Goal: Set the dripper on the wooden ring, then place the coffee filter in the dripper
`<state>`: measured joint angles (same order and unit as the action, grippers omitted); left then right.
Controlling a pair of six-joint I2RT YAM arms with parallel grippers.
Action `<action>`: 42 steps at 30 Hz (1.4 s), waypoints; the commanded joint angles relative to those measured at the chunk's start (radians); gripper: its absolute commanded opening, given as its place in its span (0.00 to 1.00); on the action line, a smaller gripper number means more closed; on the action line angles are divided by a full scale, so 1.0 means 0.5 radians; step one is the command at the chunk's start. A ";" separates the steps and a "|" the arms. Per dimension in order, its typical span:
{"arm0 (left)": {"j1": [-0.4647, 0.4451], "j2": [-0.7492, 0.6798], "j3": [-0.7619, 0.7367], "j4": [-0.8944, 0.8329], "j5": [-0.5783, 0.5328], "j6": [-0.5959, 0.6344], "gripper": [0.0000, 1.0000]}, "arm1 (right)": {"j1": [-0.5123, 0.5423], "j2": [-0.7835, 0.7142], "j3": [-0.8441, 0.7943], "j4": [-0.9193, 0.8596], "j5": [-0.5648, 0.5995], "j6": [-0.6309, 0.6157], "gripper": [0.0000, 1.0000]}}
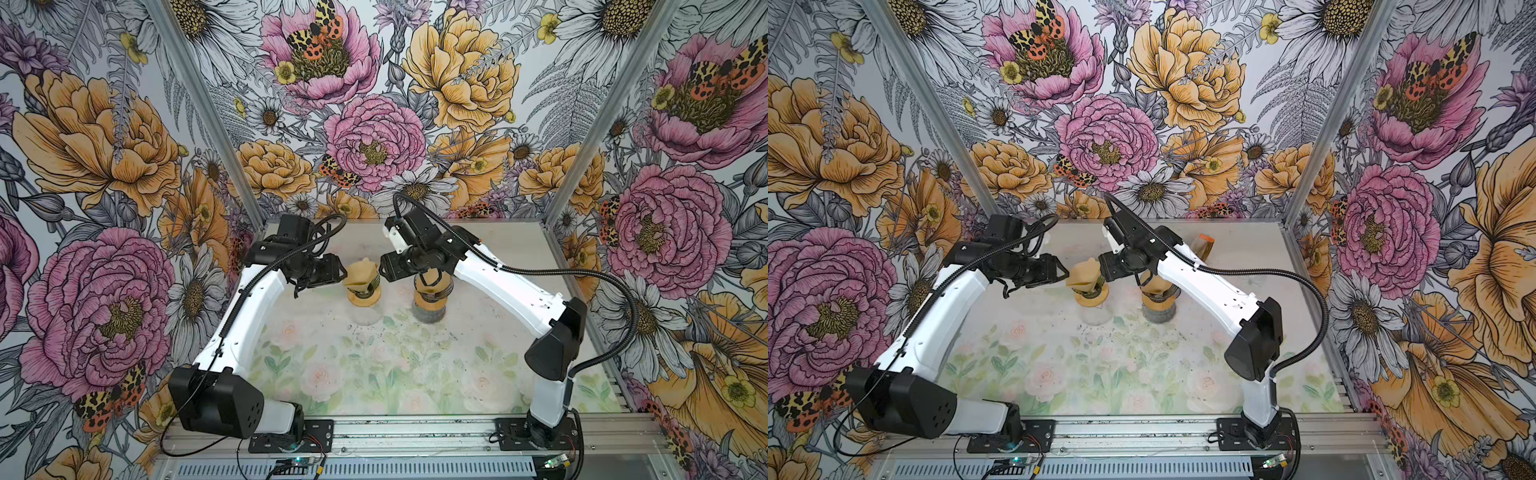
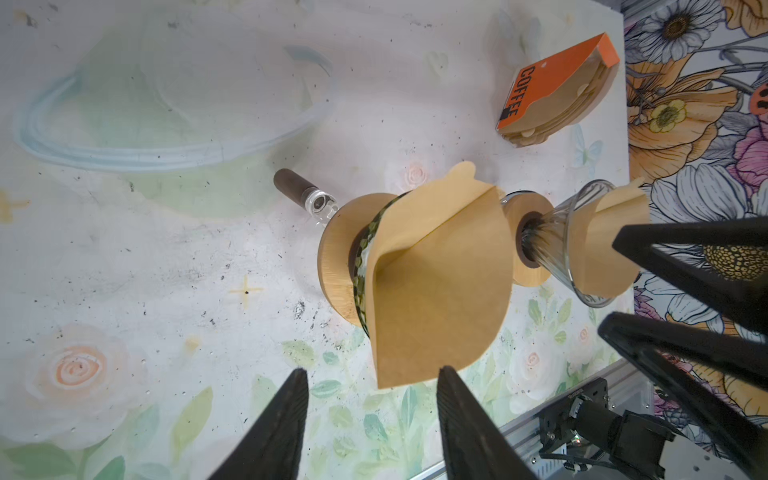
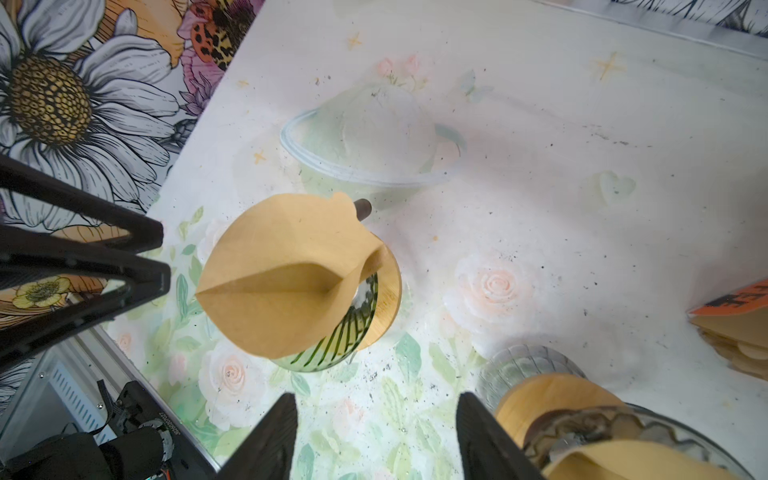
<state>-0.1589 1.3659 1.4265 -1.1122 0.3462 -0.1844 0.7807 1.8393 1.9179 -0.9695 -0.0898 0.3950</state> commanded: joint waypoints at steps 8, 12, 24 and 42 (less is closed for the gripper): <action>-0.144 -0.309 -0.218 0.361 0.066 0.013 0.53 | 0.013 -0.680 -0.795 0.570 0.136 0.127 0.76; -0.195 -0.378 -0.267 0.424 0.065 0.054 0.54 | 0.014 -0.882 -1.061 0.666 0.207 0.237 0.84; -0.264 -0.402 -0.304 0.520 0.008 0.108 0.59 | 0.003 -1.154 -1.304 0.666 0.209 0.326 0.99; -0.370 0.053 0.058 0.306 -0.206 0.331 0.47 | -0.124 -1.338 -1.410 0.667 0.266 0.274 0.99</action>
<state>-0.3325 1.3659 1.4261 -0.9192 0.2951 -0.0624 0.7387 1.1961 1.2205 -0.6525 0.0338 0.5274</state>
